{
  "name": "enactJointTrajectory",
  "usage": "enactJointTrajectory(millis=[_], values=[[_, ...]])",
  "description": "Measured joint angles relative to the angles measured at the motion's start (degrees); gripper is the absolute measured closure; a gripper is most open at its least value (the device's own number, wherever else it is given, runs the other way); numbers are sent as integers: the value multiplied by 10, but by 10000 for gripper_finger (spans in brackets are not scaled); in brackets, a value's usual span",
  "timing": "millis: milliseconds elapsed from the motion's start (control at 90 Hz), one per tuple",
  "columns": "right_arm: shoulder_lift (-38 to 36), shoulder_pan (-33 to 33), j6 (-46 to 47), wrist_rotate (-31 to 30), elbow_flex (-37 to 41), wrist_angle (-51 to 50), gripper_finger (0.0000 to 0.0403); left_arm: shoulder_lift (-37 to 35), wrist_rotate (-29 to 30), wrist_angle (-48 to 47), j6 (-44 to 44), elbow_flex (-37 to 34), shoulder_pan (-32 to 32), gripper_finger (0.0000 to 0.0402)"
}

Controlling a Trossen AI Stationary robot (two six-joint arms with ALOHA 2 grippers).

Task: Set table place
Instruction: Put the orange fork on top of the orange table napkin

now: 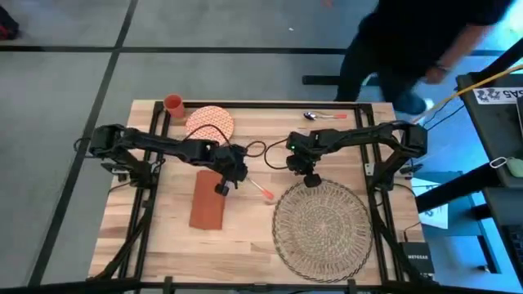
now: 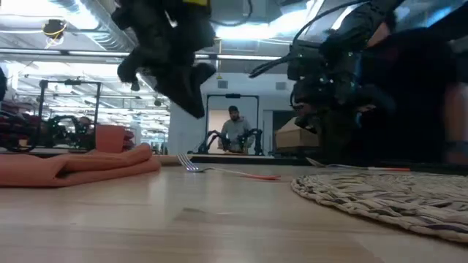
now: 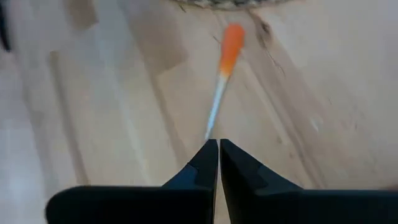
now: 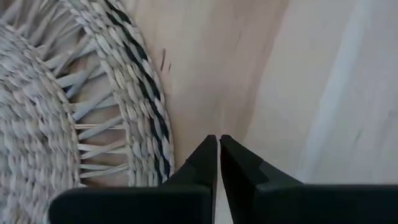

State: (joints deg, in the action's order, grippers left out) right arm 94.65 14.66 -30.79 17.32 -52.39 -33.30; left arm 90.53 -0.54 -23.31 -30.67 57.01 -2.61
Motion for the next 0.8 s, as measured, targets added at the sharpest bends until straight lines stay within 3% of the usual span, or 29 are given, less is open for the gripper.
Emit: enactJointTrajectory(millis=[367, 800], values=[[0, 0, -13, -33, -37, -60, 397, 53, 1, 49, -24, 3, 13, 397], [0, 0, -24, -34, -39, -73, 397, 105, 0, 27, -68, 36, 10, 326]])
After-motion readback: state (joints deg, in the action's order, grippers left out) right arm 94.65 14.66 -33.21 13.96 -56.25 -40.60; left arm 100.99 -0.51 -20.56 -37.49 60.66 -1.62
